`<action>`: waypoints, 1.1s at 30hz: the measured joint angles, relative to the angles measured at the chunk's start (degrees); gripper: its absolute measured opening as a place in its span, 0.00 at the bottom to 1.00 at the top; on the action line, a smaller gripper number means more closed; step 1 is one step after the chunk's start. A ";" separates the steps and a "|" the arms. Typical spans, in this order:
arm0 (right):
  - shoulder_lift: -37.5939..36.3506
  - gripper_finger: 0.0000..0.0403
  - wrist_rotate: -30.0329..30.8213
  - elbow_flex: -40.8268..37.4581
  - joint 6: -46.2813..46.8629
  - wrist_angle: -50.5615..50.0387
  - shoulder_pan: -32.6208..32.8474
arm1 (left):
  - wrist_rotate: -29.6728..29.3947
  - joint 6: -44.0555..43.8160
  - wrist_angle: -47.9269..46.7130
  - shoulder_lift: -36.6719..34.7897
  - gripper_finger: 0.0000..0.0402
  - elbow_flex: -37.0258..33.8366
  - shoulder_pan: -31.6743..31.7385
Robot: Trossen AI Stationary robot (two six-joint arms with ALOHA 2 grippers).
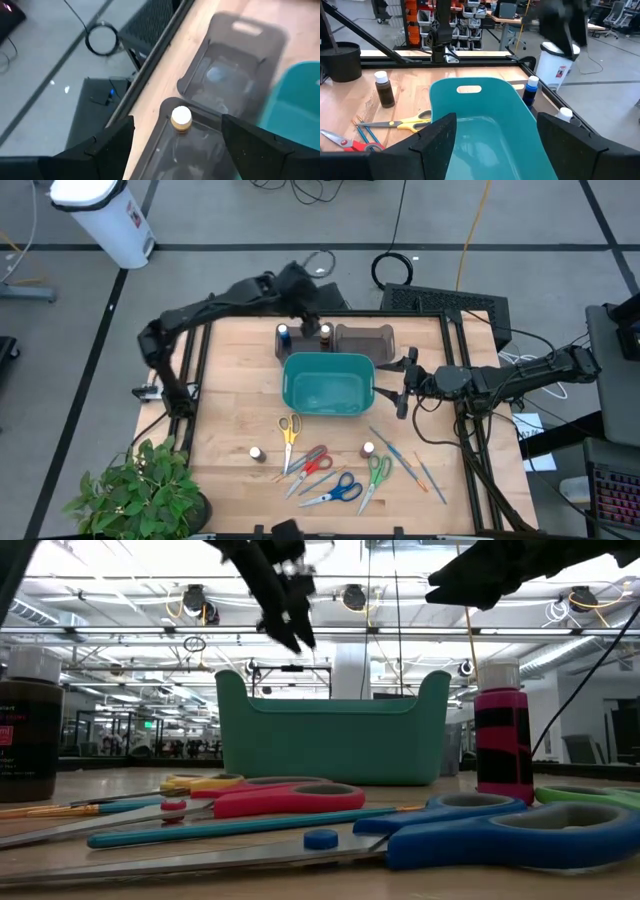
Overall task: Pick & Place Paint Supplies
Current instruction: Put the pink paint bottle into the left black bin
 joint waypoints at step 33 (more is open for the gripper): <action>0.89 0.66 -0.02 -1.90 13.14 4.11 0.00 | 5.92 -1.07 29.36 -58.43 0.77 -51.62 -11.56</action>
